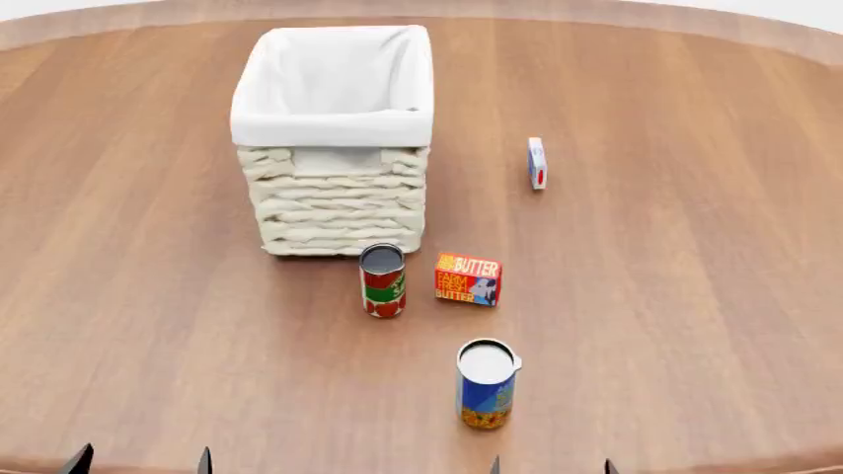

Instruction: Pick up the alphabet soup and put it in the basket.

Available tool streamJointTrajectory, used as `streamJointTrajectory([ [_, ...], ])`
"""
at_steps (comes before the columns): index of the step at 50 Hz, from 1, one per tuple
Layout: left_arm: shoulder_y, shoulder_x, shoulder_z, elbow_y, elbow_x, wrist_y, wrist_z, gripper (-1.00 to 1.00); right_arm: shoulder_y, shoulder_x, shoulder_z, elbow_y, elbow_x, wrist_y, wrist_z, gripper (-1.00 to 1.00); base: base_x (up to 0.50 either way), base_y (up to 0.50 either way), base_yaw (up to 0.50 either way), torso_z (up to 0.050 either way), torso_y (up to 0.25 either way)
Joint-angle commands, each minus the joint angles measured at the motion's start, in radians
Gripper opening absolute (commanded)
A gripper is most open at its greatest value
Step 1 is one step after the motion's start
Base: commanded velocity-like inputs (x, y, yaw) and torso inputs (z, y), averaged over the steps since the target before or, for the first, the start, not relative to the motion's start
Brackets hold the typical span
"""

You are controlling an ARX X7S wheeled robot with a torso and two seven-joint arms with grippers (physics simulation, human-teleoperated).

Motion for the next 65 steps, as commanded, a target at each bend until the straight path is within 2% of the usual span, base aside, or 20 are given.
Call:
streamJointTrajectory([
  [1,-0.002,-0.017,0.02,-0.009,-0.017,0.007,-0.02,1.0,0.001,0.017,-0.023,0.006,0.017,-0.005,0.023,1.0,0.0,0.0,0.0,0.0,0.0],
  [10,0.078,-0.053,0.045,0.338,-0.026,-0.173,-0.078,1.0,-0.031,0.044,-0.024,-0.259,0.111,0.13,0.051,1.0,0.0,0.0,0.0,0.0,0.0],
  [11,0.092,-0.057,0.046,0.405,-0.023,-0.205,-0.084,1.0,-0.041,0.05,-0.021,-0.331,0.124,0.185,0.059,1.0,0.0,0.0,0.0,0.0,0.0],
  [15,0.116,-0.069,0.05,0.52,-0.023,-0.247,-0.099,1.0,-0.048,0.062,-0.018,-0.444,0.151,0.242,0.078,1.0,0.0,0.0,0.0,0.0,0.0],
  [23,0.153,-0.092,0.088,0.775,0.054,-0.397,-0.142,1.0,-0.045,0.086,0.002,-0.63,0.225,0.354,0.1,1.0,0.0,0.0,0.0,0.0,0.0],
  [24,0.156,-0.093,0.099,0.816,0.07,-0.421,-0.147,1.0,-0.023,0.095,0.013,-0.698,0.253,0.43,0.115,1.0,0.0,0.0,0.0,0.0,0.0],
  [26,0.16,-0.097,0.118,0.866,0.089,-0.445,-0.152,1.0,-0.046,0.094,0.015,-0.7,0.258,0.389,0.108,1.0,0.0,0.0,0.0,0.0,0.0],
  [33,0.164,-0.107,0.145,0.934,0.111,-0.484,-0.165,1.0,-0.047,0.105,0.039,-0.77,0.328,0.412,0.111,1.0,0.07,0.0,0.0,0.0,0.0],
  [65,0.148,-0.138,0.178,0.943,0.107,-0.527,-0.207,1.0,-0.044,0.144,0.02,-0.766,0.364,0.405,0.154,1.0,0.5,0.0,0.0,0.0,0.0],
])
